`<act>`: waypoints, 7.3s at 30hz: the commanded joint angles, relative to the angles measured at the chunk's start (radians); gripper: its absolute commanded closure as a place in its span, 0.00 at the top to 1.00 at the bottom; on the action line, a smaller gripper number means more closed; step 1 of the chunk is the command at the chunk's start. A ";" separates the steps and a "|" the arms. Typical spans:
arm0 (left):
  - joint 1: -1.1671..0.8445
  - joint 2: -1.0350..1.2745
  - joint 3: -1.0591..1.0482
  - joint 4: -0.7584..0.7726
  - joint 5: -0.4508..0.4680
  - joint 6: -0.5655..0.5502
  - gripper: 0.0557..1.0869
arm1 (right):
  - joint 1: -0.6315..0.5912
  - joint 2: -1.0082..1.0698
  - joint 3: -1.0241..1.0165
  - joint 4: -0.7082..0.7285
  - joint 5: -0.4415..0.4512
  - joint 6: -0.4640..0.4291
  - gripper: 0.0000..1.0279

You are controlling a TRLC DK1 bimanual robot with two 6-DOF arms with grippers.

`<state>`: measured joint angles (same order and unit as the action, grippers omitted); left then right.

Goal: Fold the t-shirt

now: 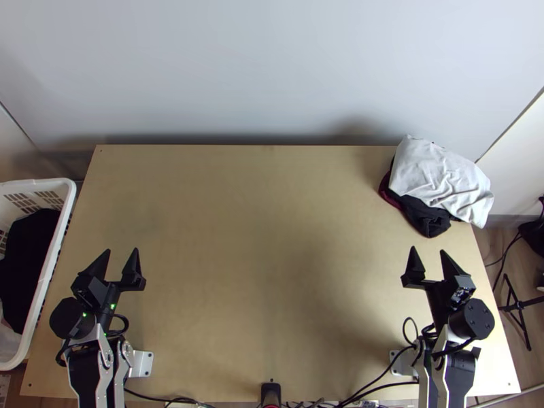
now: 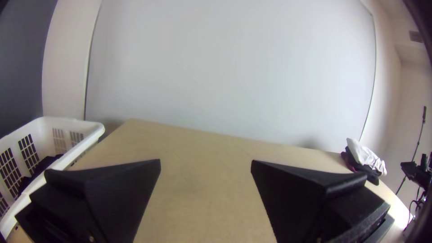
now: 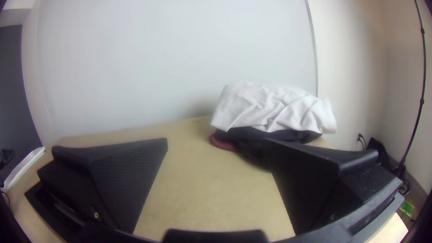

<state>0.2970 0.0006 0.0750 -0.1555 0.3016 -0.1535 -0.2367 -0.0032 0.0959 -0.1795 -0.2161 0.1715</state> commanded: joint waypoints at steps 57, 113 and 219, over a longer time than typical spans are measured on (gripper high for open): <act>-0.165 -0.002 0.003 -0.032 -0.064 0.236 0.95 | -0.095 -0.001 0.001 -0.012 0.069 -0.152 0.95; -0.148 0.581 0.359 0.019 -0.110 -0.017 0.95 | 0.226 0.657 0.510 0.060 0.138 -0.237 0.91; 0.669 2.569 1.815 0.082 -0.317 0.183 0.95 | 0.606 1.187 0.936 -0.107 0.400 -0.253 0.91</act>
<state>0.9760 2.4451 1.7573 -0.0513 -0.0154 0.0303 0.3538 1.2072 1.0458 -0.2573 0.1650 -0.0612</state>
